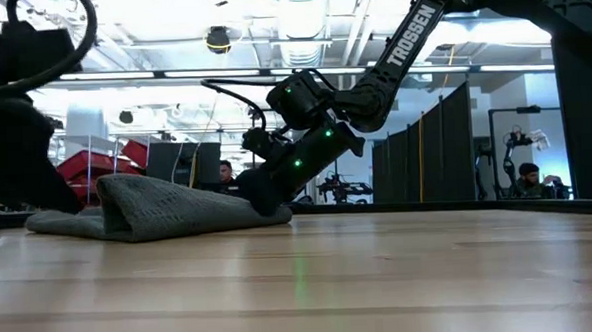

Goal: Roll towel
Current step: Roll the gray towel

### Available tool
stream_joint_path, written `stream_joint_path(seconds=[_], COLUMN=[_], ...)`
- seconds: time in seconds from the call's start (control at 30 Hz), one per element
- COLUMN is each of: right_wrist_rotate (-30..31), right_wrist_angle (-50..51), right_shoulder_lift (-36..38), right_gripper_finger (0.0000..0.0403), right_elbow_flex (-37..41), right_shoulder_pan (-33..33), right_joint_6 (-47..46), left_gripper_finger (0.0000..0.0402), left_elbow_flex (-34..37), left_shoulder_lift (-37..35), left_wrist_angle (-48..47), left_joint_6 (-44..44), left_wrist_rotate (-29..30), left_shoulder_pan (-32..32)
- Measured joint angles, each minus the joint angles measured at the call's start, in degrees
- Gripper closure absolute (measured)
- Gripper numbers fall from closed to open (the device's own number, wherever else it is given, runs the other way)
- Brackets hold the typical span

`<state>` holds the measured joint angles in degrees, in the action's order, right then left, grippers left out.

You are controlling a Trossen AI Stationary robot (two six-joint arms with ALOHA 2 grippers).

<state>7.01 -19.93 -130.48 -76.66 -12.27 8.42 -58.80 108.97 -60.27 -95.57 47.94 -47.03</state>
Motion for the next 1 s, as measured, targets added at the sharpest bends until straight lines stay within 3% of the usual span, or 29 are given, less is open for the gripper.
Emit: stream_joint_path(seconds=[0.13, 0.27, 0.43, 0.6, 0.77, 0.87, 1.0], right_wrist_rotate=[0.0, 0.0, 0.0, 0.0, 0.0, 0.0, 0.0], right_wrist_angle=[-0.3, -1.3, -0.3, -0.1, 0.4, 0.5, 0.8], right_shoulder_lift=[0.0, 0.0, 0.0, 0.1, 0.1, 0.1, 0.1], right_gripper_finger=[0.0403, 0.0403, 0.0403, 0.0403, 0.0403, 0.0403, 0.0403], right_elbow_flex=[0.0, 0.0, 0.0, 0.0, 0.0, 0.0, 0.0], right_shoulder_pan=[0.0, 0.0, -0.2, -0.2, -0.2, -0.2, -0.2], right_joint_6=[0.0, 0.1, 0.1, 0.1, 0.1, 0.1, 0.1], left_gripper_finger=[0.0204, 0.0171, 0.0145, 0.0141, 0.0141, 0.0141, 0.0141], left_elbow_flex=[2.3, 5.9, 7.2, 8.7, 11.9, 12.3, 12.3], left_shoulder_lift=[0.0, 0.0, 0.0, 0.0, 0.0, 0.0, 0.0], left_wrist_angle=[3.4, 7.7, 7.5, 10.9, 22.4, 24.5, 25.4], left_joint_6=[0.4, 0.2, -5.1, -7.1, -1.8, -0.6, -5.5], left_wrist_rotate=[4.7, 4.8, 10.4, 11.8, 12.0, 12.1, 11.8], left_shoulder_pan=[0.0, 0.2, 0.2, 1.1, 4.2, 5.9, 6.4])
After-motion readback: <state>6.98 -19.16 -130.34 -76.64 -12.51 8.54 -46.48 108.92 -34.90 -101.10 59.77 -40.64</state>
